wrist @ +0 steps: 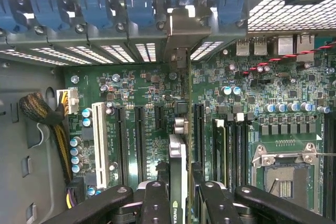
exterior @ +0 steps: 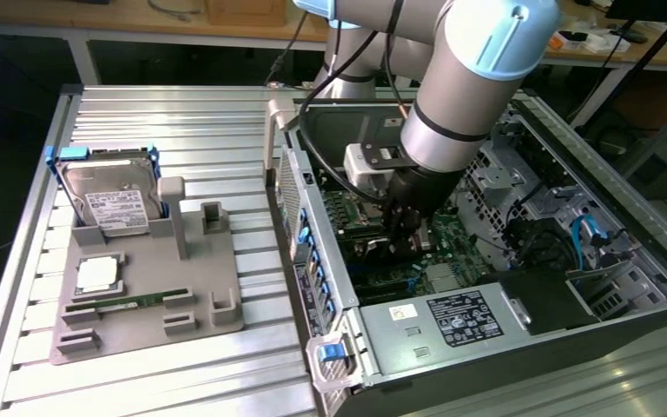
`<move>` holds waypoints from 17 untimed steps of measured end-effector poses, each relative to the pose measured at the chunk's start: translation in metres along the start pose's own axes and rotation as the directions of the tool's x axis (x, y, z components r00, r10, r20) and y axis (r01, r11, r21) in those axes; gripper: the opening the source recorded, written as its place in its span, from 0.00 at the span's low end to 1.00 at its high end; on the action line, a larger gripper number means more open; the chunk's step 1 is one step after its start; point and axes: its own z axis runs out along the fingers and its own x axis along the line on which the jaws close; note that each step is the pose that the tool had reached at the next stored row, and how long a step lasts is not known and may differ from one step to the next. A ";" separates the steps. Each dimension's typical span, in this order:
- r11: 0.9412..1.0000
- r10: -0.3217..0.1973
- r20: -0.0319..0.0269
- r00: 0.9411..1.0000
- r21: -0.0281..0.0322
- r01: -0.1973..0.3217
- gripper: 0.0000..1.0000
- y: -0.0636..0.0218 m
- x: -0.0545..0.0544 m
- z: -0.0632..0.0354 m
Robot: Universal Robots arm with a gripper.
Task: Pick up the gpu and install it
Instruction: 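Insert the gpu into the slot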
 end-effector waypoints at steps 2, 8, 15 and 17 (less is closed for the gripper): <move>1.000 0.000 0.000 1.000 0.000 0.000 0.27 0.0000 0.000 0.0000; 1.000 0.000 0.000 1.000 0.000 0.000 0.27 0.0000 0.000 -0.0008; 1.000 0.000 0.000 1.000 -0.001 0.000 0.27 0.0000 0.000 -0.0038; 1.000 0.000 0.001 1.000 -0.001 0.000 0.27 0.0000 0.000 -0.0046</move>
